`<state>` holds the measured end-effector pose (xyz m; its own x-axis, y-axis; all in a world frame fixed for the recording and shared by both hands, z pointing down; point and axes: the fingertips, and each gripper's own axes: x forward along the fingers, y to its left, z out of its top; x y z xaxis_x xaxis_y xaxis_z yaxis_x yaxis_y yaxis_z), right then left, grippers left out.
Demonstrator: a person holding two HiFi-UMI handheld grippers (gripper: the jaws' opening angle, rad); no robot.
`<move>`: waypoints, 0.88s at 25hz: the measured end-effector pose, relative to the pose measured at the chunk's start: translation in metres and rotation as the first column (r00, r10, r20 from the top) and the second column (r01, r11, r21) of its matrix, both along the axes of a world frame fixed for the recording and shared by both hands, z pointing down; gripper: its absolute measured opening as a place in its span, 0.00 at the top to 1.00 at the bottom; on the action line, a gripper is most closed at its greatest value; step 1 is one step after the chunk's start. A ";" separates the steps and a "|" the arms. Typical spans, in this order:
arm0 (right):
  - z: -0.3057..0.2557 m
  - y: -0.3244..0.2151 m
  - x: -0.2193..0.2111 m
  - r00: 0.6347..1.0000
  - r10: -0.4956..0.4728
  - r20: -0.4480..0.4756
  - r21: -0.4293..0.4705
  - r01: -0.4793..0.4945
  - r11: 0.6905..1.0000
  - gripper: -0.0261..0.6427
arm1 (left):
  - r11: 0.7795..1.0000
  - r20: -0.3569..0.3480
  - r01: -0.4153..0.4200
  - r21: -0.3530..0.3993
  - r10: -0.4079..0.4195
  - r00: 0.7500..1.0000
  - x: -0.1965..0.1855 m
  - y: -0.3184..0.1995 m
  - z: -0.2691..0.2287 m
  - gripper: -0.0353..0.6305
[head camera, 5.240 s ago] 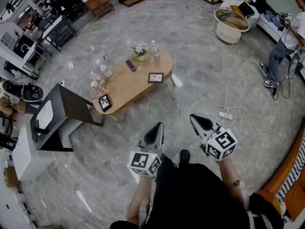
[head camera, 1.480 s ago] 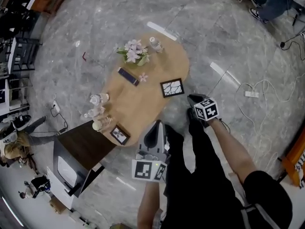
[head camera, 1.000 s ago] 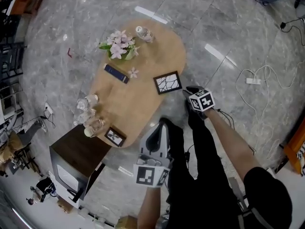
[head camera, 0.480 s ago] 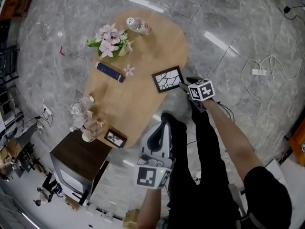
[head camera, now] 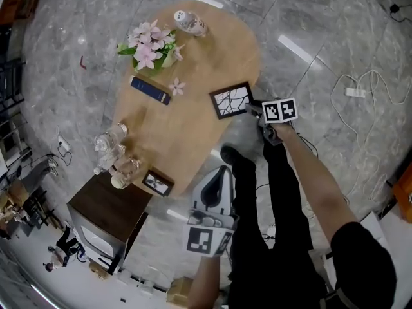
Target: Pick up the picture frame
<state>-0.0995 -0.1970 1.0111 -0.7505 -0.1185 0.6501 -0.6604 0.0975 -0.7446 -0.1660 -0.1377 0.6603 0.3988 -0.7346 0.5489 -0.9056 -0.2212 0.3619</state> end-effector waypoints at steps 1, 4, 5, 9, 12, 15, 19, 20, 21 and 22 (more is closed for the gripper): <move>-0.003 0.001 0.000 1.000 0.004 0.002 0.001 -0.004 1.000 0.74 | 1.000 0.000 0.002 0.002 -0.002 1.000 -0.001 0.001 -0.002 0.93; -0.012 -0.001 0.002 1.000 0.018 0.001 0.007 -0.018 1.000 0.78 | 1.000 -0.005 0.008 0.016 -0.007 1.000 0.000 0.000 -0.010 0.93; -0.015 -0.002 0.004 1.000 0.020 -0.007 0.013 -0.020 1.000 0.79 | 1.000 -0.007 0.007 0.021 -0.007 1.000 0.001 0.000 -0.014 0.93; -0.029 0.000 0.008 0.999 0.001 -0.054 0.042 0.001 0.999 0.81 | 0.999 -0.004 0.006 0.035 -0.005 1.000 0.003 0.001 -0.027 0.93; -0.043 -0.001 0.010 0.997 -0.013 -0.070 0.070 0.018 0.997 0.83 | 0.998 0.000 -0.001 0.065 0.001 1.000 0.005 -0.001 -0.041 0.93; -0.054 0.000 0.009 0.997 -0.026 -0.074 0.079 0.032 0.996 0.83 | 0.997 0.004 0.009 0.076 -0.010 1.000 0.005 -0.001 -0.052 0.93; -0.068 0.000 0.011 0.999 0.008 -0.052 0.070 -0.004 0.998 0.85 | 0.996 0.012 0.018 0.089 -0.019 1.000 0.005 0.000 -0.066 0.93; -0.072 0.001 0.012 0.999 0.020 -0.044 0.067 -0.017 0.998 0.85 | 0.996 0.017 0.016 0.092 -0.017 1.000 0.005 0.001 -0.069 0.93; -0.076 0.000 0.013 0.999 0.033 -0.035 0.064 -0.031 0.997 0.85 | 0.995 0.025 0.009 0.098 -0.011 1.000 0.005 0.002 -0.071 0.93; -0.079 -0.001 0.015 0.999 0.045 -0.025 0.063 -0.044 0.997 0.85 | 0.994 0.036 0.000 0.107 -0.004 0.999 0.005 0.002 -0.073 0.93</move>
<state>-0.0848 -0.1982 0.9318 -0.7261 -0.1921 0.6602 -0.6846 0.1128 -0.7201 -0.1614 -0.1352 0.5875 0.3786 -0.7905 0.4814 -0.9182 -0.2552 0.3029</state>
